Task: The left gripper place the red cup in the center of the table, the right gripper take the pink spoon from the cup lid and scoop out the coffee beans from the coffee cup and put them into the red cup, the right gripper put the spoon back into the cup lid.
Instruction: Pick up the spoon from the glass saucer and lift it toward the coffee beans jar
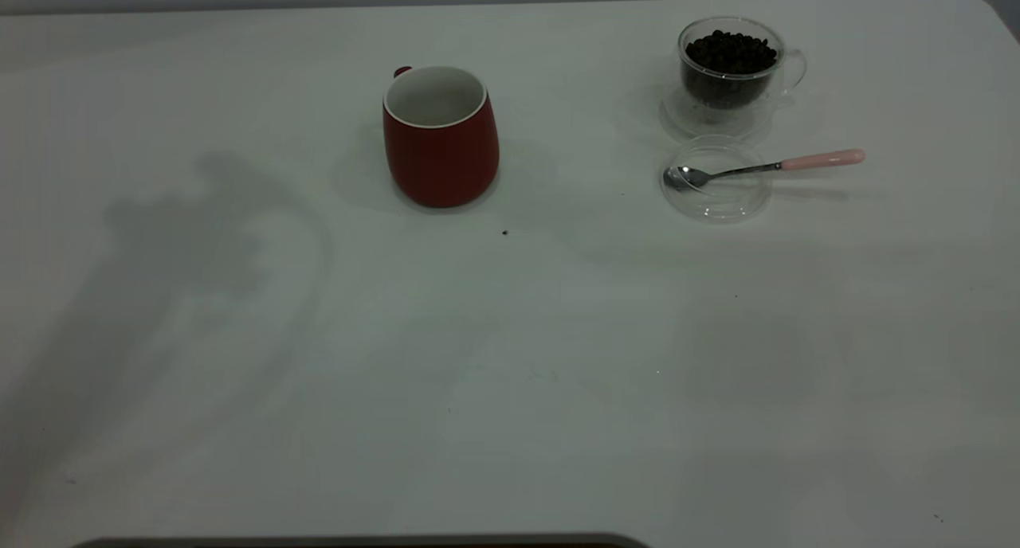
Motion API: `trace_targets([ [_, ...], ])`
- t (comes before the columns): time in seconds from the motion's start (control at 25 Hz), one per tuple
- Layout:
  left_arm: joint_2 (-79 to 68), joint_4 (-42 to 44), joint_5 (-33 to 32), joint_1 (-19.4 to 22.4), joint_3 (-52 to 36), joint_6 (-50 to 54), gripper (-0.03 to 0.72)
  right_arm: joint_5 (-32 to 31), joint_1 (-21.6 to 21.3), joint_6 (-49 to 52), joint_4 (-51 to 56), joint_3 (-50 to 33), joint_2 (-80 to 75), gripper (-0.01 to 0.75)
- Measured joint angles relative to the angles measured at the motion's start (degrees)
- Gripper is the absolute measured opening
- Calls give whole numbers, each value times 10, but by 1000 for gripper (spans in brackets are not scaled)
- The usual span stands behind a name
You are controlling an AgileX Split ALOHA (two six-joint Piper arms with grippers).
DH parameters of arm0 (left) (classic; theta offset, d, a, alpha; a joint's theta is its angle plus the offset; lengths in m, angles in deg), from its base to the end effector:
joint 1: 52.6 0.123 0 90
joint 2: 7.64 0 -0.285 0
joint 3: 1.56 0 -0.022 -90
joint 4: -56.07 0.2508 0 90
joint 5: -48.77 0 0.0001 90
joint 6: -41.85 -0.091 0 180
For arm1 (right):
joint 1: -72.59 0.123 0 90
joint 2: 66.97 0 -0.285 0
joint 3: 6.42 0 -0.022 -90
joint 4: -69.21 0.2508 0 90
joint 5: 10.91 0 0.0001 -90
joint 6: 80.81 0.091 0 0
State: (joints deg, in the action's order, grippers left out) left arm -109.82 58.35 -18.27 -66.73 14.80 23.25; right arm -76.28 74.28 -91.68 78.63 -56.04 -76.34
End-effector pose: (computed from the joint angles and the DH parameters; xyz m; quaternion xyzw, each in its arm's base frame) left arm 0.3403 -0.0822 0.3608 0.2770 0.9316 0.0288 0.2336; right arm -0.0035 0.0134 0.2670 -0.1010 0.8756 0.0445 0.4702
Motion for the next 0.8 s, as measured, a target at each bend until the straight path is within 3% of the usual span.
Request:
trace_targets([
  [0.52,307,0,0,0,-457,94,587,0,0,0,0,0,0,473],
  [0.8,476,0,13,0,-608,145,587,0,0,0,0,0,0,473],
])
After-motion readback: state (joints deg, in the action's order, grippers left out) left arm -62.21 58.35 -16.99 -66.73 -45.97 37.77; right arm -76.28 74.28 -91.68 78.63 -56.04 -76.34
